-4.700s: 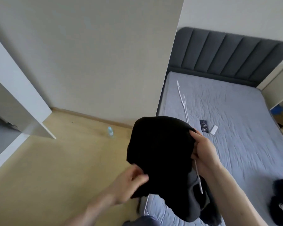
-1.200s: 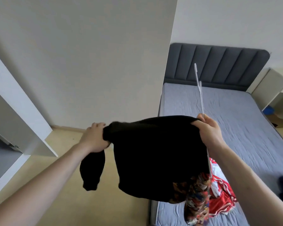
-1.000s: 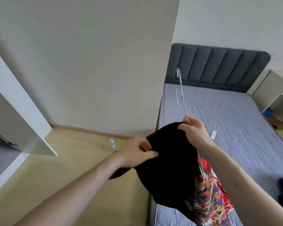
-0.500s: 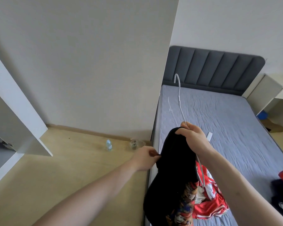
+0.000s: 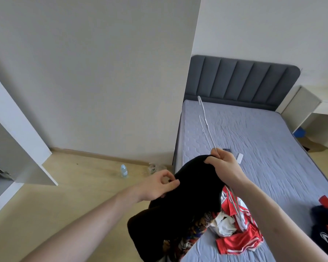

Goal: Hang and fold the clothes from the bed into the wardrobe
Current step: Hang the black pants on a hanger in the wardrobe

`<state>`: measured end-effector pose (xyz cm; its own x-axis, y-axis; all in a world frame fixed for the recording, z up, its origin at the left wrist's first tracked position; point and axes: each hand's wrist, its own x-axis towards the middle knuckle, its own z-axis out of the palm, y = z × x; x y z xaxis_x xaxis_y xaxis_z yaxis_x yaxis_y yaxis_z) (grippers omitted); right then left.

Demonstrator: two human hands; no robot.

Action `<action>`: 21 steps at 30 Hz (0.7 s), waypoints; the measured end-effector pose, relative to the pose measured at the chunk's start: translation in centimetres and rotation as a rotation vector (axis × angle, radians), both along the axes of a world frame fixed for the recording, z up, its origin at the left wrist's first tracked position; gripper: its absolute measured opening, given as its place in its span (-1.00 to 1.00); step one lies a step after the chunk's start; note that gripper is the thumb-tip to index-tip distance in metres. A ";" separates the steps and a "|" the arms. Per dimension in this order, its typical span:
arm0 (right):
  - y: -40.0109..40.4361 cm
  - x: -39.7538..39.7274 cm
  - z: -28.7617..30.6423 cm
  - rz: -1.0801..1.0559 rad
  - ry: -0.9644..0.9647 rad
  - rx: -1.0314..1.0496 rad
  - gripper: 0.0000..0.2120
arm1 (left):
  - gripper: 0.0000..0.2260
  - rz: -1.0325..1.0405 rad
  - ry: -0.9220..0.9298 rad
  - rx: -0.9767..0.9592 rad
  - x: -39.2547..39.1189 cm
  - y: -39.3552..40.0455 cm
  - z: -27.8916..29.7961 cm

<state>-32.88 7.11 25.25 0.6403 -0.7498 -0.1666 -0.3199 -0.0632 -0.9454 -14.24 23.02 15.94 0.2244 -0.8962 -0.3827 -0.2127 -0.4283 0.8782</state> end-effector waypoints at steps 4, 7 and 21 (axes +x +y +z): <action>1.4 1.7 -0.4 0.059 -0.004 0.026 -0.59 | -0.64 0.073 -0.312 -0.106 -0.5 0.0 -1.2; 2.4 2.5 -0.8 0.116 0.015 0.037 -0.59 | -0.73 0.127 -0.499 -0.140 -0.7 0.3 -1.9; -2.0 -1.1 -4.1 0.146 0.291 -0.232 -0.55 | -0.78 0.377 0.218 0.104 4.8 2.5 2.1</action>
<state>-33.96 5.12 21.10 0.6941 -0.6933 -0.1937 -0.5437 -0.3286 -0.7723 -9.49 25.52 18.03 0.4322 -0.7215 -0.5409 0.1600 -0.5290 0.8334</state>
